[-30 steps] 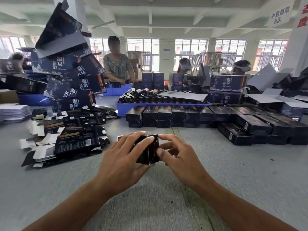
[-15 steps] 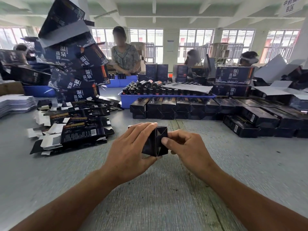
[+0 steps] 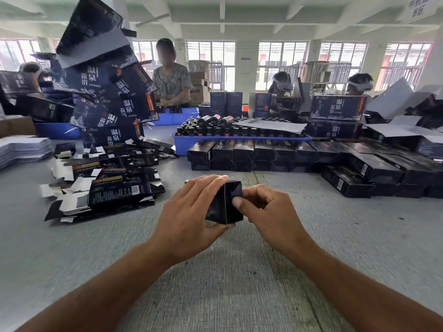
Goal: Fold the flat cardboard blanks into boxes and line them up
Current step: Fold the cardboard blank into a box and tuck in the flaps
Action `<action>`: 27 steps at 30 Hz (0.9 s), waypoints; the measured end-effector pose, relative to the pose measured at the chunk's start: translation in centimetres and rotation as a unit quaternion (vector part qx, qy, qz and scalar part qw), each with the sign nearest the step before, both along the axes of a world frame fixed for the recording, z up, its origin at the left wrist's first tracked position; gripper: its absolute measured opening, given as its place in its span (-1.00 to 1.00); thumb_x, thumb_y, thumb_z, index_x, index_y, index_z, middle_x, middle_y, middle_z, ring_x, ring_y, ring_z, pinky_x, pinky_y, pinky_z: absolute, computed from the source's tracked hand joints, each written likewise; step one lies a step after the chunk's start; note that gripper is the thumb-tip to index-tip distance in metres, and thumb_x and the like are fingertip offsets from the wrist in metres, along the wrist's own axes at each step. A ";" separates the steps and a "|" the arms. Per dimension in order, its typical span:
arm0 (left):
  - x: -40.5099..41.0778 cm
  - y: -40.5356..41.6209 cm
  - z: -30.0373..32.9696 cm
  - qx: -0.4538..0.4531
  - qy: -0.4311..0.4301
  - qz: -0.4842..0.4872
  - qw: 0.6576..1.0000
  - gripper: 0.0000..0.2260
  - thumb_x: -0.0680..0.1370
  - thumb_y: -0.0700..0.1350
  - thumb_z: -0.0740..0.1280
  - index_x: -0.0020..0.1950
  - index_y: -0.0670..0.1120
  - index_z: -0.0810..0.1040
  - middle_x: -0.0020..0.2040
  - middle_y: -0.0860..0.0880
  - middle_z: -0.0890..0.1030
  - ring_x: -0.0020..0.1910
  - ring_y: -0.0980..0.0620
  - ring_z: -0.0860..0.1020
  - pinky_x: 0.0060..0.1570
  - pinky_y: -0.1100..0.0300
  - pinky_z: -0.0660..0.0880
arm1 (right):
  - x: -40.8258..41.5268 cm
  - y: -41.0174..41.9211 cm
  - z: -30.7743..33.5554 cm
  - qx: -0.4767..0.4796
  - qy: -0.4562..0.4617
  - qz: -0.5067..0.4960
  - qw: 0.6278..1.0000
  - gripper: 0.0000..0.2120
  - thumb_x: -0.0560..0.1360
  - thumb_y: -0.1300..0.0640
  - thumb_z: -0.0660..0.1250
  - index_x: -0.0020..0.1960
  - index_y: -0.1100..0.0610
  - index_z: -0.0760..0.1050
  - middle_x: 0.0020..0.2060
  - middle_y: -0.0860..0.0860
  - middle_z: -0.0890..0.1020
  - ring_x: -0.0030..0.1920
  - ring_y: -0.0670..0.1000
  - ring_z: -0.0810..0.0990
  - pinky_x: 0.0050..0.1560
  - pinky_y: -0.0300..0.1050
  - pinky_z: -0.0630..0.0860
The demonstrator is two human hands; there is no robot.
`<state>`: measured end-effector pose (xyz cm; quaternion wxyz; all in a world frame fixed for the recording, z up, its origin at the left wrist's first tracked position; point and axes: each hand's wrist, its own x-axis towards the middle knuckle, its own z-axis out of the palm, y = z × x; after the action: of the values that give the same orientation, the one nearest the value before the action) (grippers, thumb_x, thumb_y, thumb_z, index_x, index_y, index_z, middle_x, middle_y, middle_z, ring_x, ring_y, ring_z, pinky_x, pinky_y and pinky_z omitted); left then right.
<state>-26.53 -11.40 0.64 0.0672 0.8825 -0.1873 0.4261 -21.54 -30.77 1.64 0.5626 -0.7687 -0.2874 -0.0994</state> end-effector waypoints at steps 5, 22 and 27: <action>0.0 -0.5 -0.1 0.018 0.005 -0.008 1.000 -0.28 0.48 0.24 0.37 0.52 -0.12 0.32 0.41 -0.05 0.48 0.39 -0.02 0.42 0.32 0.10 0.40 | -0.6 0.2 0.0 -0.019 0.024 0.048 0.998 -0.33 0.38 -0.33 0.43 0.43 -0.32 0.28 0.09 -0.21 0.58 0.00 -0.27 0.63 -0.18 -0.39 0.57; -0.4 -0.8 0.9 -0.427 0.198 -0.073 0.879 -0.32 0.52 0.27 0.26 0.60 0.15 0.14 0.30 0.20 0.52 0.24 0.32 0.51 0.25 0.18 0.45 | 0.8 -0.2 0.0 0.043 0.184 0.065 0.980 -0.59 0.31 0.27 0.54 0.11 0.05 0.58 -0.07 -0.07 0.73 -0.02 -0.09 0.71 -0.05 -0.25 0.59; -0.3 -0.7 1.1 -0.485 0.213 -0.174 0.830 -0.49 0.53 0.02 0.39 0.47 0.11 0.38 0.12 0.12 0.69 0.12 0.13 0.65 -0.03 0.34 0.58 | 0.4 0.2 -0.2 -0.053 0.155 0.104 0.981 -0.61 0.40 0.21 0.54 0.18 -0.01 0.56 -0.04 -0.24 0.71 -0.01 -0.28 0.65 -0.10 -0.41 0.52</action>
<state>-26.81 -12.14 1.74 0.5978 0.7581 -0.0886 0.2450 -21.12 -30.58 1.49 0.5658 -0.7698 -0.2796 0.0956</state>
